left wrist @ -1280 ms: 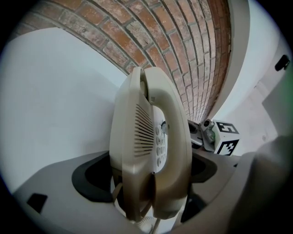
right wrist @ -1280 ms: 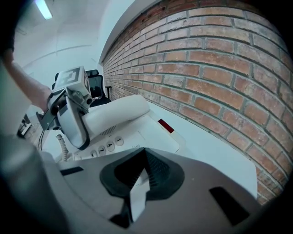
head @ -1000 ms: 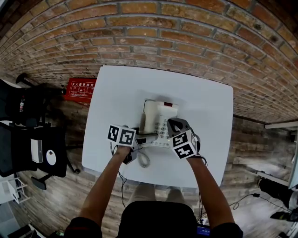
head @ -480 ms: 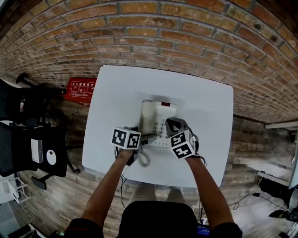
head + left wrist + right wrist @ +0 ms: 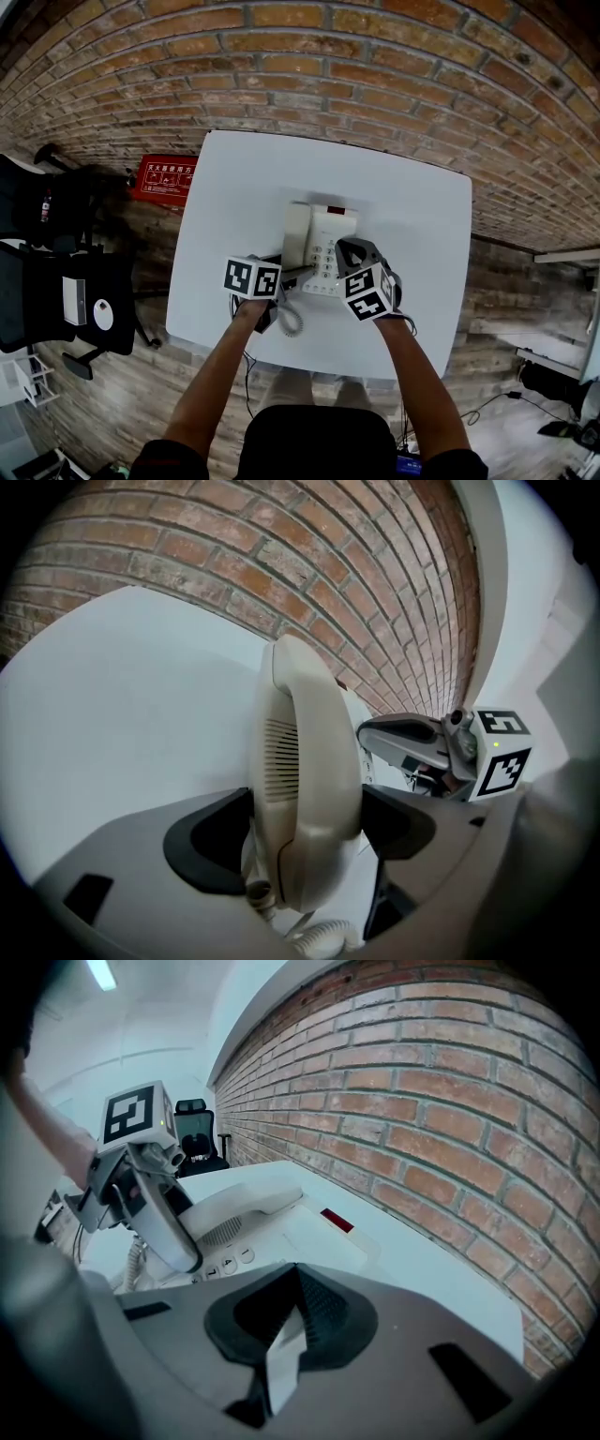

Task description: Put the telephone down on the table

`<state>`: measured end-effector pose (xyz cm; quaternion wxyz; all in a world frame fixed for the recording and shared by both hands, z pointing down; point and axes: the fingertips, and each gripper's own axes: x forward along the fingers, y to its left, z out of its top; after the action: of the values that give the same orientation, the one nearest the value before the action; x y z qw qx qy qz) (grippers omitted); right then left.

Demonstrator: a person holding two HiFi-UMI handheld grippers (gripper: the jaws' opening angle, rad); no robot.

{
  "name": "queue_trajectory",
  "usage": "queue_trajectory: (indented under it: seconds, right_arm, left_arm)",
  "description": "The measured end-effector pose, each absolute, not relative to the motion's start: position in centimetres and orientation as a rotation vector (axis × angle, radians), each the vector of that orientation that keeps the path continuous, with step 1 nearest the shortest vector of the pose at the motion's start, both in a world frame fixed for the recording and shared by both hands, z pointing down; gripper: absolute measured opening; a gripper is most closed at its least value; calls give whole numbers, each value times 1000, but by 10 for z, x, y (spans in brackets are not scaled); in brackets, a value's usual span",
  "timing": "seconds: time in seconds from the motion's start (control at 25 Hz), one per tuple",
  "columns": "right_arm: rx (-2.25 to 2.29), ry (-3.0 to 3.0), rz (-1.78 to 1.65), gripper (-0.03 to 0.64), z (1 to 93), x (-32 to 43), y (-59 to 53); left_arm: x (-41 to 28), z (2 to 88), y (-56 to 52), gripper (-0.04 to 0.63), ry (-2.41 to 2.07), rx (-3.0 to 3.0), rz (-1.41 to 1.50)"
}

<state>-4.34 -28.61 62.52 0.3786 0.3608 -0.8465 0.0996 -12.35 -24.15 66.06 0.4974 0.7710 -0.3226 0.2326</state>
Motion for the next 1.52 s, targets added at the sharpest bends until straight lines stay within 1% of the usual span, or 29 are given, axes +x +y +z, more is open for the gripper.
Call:
queue_trajectory:
  seconds: [0.24, 0.48, 0.72, 0.84, 1.12, 1.52]
  right_arm:
    - [964, -2180, 326, 12, 624, -41, -286]
    - [977, -2174, 231, 12, 619, -41, -285]
    - [1005, -2211, 249, 12, 607, -38, -284]
    - [1023, -2222, 258, 12, 601, -35, -284]
    - [1024, -2242, 241, 12, 586, -30, -279]
    - [1036, -2338, 239, 12, 541, -24, -258]
  left_arm:
    - [-123, 659, -240, 377, -778, 1871, 545]
    - [-124, 656, -239, 379, -774, 1892, 521]
    - [-133, 645, -238, 379, -789, 1935, 521]
    - [-138, 633, -238, 379, -811, 1966, 516]
    - [-142, 598, -235, 377, -894, 2104, 608]
    - [-133, 544, -216, 376, -953, 2203, 529]
